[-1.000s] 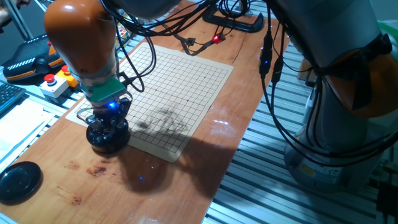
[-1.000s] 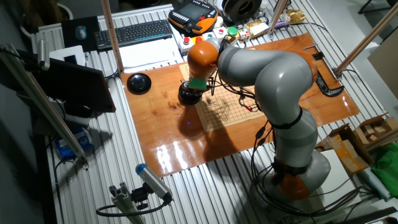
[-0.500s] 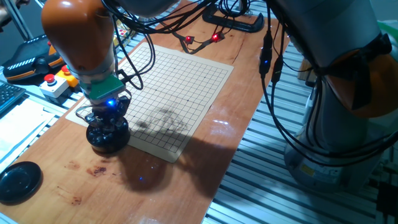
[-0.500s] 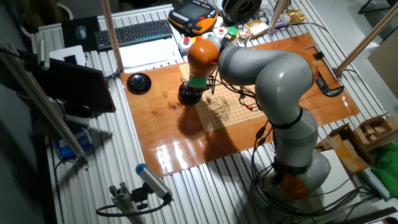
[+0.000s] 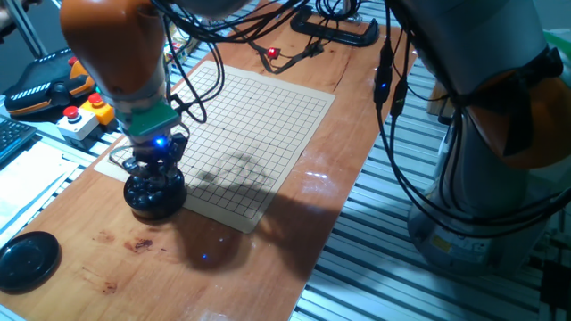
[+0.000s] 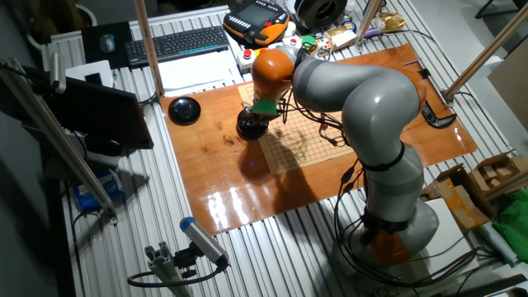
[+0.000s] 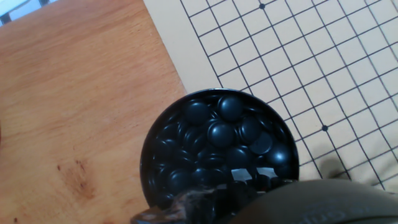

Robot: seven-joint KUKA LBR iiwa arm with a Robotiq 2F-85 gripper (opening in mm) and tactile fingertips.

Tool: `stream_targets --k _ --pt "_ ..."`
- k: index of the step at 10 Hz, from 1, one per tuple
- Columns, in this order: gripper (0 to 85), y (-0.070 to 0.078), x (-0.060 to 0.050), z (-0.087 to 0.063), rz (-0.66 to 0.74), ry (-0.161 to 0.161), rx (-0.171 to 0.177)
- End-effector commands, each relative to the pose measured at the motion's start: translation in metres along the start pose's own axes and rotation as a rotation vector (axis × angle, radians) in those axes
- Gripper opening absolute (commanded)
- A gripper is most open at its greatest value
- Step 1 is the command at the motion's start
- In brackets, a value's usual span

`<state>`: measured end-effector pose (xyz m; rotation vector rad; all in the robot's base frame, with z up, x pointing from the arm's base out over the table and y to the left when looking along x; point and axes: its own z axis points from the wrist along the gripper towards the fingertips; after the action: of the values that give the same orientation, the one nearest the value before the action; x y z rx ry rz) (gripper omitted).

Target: Play the first move as black on the 3-4 point in the upper right corner of the Go board

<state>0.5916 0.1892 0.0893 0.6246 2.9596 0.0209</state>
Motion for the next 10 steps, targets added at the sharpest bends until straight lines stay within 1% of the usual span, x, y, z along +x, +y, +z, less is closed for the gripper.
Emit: stream_targets --k 1,2,5,7,8,9,10 --pt "1.0 0.0 0.001 -0.002 0.003 0.001 -0.002" --pt "1.0 0.001 0.001 -0.002 0.01 -0.001 -0.006" --pt "1.0 0.002 -0.005 0.009 0.014 -0.022 -0.025" --pt "13.0 0.001 -0.005 0.008 0.003 -0.016 -0.017" --pt "14.0 0.002 -0.004 0.008 0.002 -0.017 -0.015" --pt "10.7 0.003 -0.004 0.009 0.002 -0.018 -0.013" --pt "9.7 0.003 -0.004 0.011 0.005 -0.017 -0.015"
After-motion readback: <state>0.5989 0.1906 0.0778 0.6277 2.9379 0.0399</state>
